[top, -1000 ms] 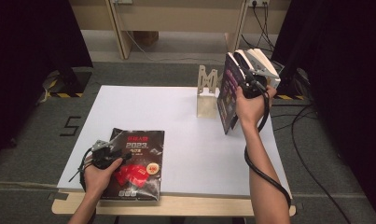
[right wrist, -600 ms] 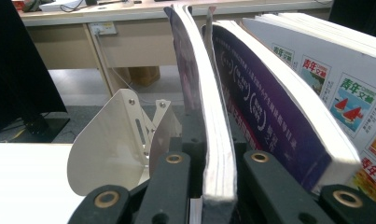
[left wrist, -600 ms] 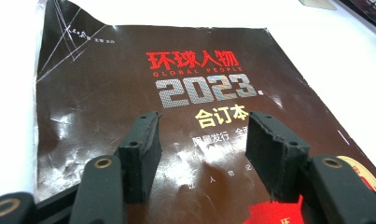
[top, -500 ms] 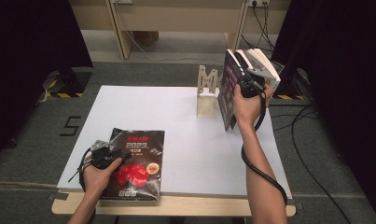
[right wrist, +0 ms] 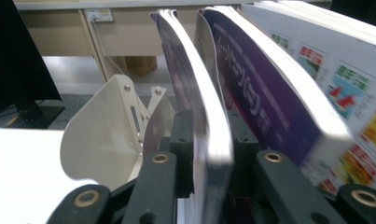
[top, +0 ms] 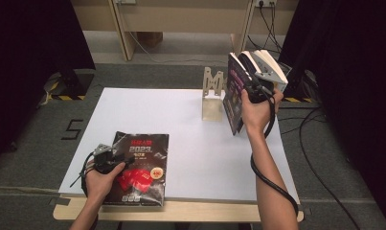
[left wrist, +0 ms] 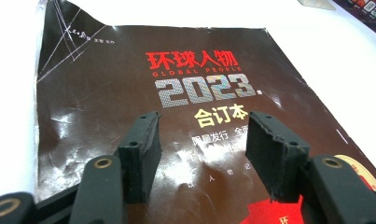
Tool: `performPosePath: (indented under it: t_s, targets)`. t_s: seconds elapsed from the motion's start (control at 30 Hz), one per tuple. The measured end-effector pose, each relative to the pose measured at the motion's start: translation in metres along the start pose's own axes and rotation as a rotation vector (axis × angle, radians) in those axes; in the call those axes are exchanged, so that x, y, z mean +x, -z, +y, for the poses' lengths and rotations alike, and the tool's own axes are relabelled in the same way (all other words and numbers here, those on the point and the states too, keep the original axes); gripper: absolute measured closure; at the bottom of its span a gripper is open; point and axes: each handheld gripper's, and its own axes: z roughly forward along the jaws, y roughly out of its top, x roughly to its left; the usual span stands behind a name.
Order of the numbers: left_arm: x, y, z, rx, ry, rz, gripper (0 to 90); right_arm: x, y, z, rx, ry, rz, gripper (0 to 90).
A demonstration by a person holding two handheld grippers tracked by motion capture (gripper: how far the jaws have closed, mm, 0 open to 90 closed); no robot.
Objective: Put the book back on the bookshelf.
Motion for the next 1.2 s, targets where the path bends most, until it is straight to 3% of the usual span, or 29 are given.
performPosePath:
  t_s: [0.3,0.53,0.8,0.97,1.2]
  targets:
    - [-0.003,-0.002,0.0,0.002,-0.005,-0.003,44.1,-0.016,0.028,-0.021,0.0,-0.036,0.006,73.0]
    - [-0.003,-0.002,-0.001,0.006,-0.009,-0.003,44.1,-0.027,0.034,-0.034,0.031,-0.041,0.0,71.4]
    - [-0.003,-0.001,-0.001,0.004,-0.008,-0.004,44.0,-0.031,0.027,-0.04,0.045,-0.076,0.004,62.3]
    - [-0.003,-0.001,-0.001,0.002,-0.008,-0.003,44.0,-0.03,0.02,-0.035,0.032,-0.063,-0.016,60.4]
    - [-0.002,-0.001,0.0,0.001,-0.004,-0.004,44.0,-0.027,0.0,-0.029,0.062,-0.066,-0.026,61.3]
